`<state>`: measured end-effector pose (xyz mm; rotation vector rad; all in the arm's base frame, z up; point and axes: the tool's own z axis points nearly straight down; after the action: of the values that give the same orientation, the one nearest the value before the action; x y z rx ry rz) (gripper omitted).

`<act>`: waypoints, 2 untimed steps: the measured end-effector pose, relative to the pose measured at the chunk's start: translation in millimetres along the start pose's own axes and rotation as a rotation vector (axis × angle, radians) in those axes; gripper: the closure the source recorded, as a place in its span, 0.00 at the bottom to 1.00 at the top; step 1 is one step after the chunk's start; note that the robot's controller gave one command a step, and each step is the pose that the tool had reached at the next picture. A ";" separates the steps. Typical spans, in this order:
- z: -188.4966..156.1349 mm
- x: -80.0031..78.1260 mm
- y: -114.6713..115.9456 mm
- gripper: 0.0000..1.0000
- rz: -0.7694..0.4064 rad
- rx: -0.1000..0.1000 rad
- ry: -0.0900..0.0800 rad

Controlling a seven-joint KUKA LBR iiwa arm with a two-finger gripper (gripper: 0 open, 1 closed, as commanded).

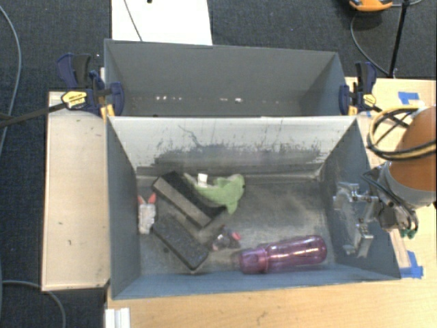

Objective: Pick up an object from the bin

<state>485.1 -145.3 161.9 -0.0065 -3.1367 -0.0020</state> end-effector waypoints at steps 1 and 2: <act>-4.4 -1.7 0.7 0.00 -0.005 0.002 -0.008; 46.4 0.5 26.0 0.00 0.019 0.003 -0.012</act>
Offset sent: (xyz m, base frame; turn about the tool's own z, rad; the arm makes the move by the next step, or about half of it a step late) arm -0.0060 0.0487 -0.0919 0.0328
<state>484.5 -119.2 115.5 -0.0360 -3.1482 0.0024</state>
